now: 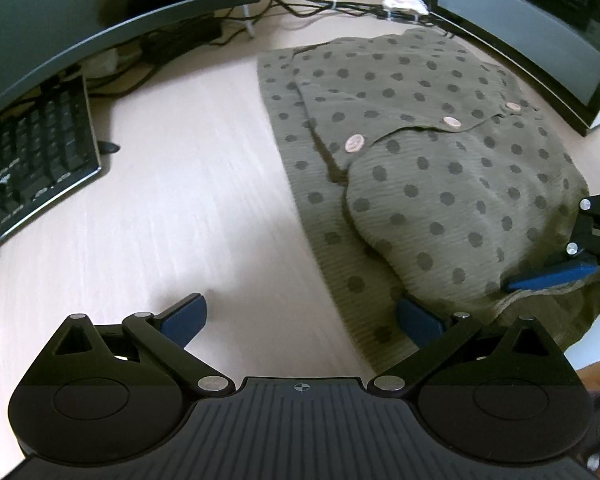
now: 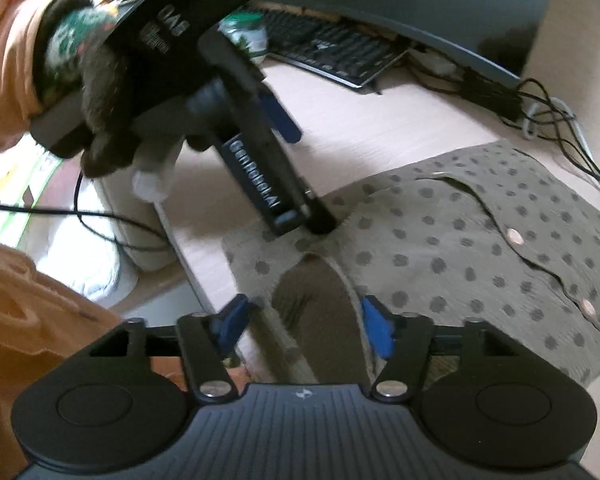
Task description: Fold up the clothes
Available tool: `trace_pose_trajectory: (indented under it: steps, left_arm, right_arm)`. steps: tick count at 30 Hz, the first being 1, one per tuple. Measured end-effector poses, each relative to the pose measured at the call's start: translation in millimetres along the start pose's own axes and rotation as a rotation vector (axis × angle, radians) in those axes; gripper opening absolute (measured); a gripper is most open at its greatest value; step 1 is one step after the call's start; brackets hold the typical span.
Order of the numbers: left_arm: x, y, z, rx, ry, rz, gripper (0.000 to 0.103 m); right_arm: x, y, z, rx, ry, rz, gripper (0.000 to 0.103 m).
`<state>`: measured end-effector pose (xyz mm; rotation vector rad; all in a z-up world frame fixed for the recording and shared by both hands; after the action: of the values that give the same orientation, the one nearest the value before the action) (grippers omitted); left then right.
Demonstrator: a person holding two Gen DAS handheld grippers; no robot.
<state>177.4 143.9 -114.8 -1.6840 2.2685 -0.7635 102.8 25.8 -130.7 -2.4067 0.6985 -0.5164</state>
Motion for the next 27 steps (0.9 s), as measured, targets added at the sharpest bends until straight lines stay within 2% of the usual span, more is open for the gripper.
trace_pose_trajectory:
  steps: [5, 7, 9, 10, 13, 15, 17, 19, 22, 23, 25, 26, 27]
  left_arm:
    - [-2.9, 2.2, -6.5, 0.005, -0.018, -0.012, 0.103]
    - [-2.1, 2.7, -12.1, 0.014, -0.023, -0.006, 0.103]
    - [1.8, 3.0, -20.7, 0.032, -0.005, 0.018, 0.103]
    - [6.0, 4.0, -25.5, 0.041, 0.02, 0.037, 0.103]
    - [23.8, 12.4, -37.6, 0.04, 0.11, 0.14, 0.103]
    - [35.1, 20.8, -37.4, 0.012, 0.121, 0.221, 0.103]
    - [41.9, 26.6, -27.5, -0.027, 0.089, 0.267, 0.103]
    - [43.6, 25.8, -14.4, -0.048, 0.041, 0.278, 0.103]
    - [46.0, 13.0, -1.6, -0.015, -0.002, 0.246, 0.103]
    - [45.0, 7.3, -0.3, 0.004, -0.003, 0.225, 0.103]
    - [41.9, -2.8, -0.9, 0.032, 0.008, 0.19, 0.103]
    - [40.4, -7.9, -1.2, 0.047, 0.014, 0.173, 0.103]
    - [39.2, -12.8, -1.3, 0.06, 0.026, 0.152, 0.103]
  right_arm:
    - [-2.3, 1.0, 6.7, -0.015, 0.023, -0.034, 0.07]
    - [5.5, -0.4, 9.1, -0.019, 0.038, -0.008, 0.057]
    - [17.3, -1.6, 10.6, -0.029, 0.048, 0.038, 0.037]
    - [24.6, -2.2, 11.2, -0.036, 0.041, 0.078, 0.034]
    - [53.9, -2.1, 14.4, -0.074, -0.059, 0.298, 0.026]
    - [69.3, 0.6, 17.2, -0.094, -0.124, 0.425, 0.025]
    - [80.8, 3.6, 19.9, -0.109, -0.179, 0.525, 0.024]
    - [81.9, 4.8, 20.3, -0.105, -0.188, 0.543, 0.024]
    - [75.3, 4.9, 15.7, -0.089, -0.154, 0.497, 0.025]
    - [72.5, 4.2, 13.4, -0.08, -0.138, 0.469, 0.027]
    - [64.9, 1.4, 5.0, -0.041, -0.078, 0.376, 0.049]
    - [60.6, 2.0, -3.3, -0.006, -0.035, 0.312, 0.069]
    - [56.1, 3.8, -11.4, 0.031, 0.006, 0.248, 0.078]
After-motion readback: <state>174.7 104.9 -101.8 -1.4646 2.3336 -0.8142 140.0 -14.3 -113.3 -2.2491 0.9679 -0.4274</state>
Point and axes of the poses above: each gripper's, at about its wrist camera, not at the fingertips, and z roughly the way its jaws point, x to its right, y to its underside, the point moved 7 cm from there along z, roughly the way its jaws point, and after that the axes turned 11 degrees about y, right-handed, at the moved point
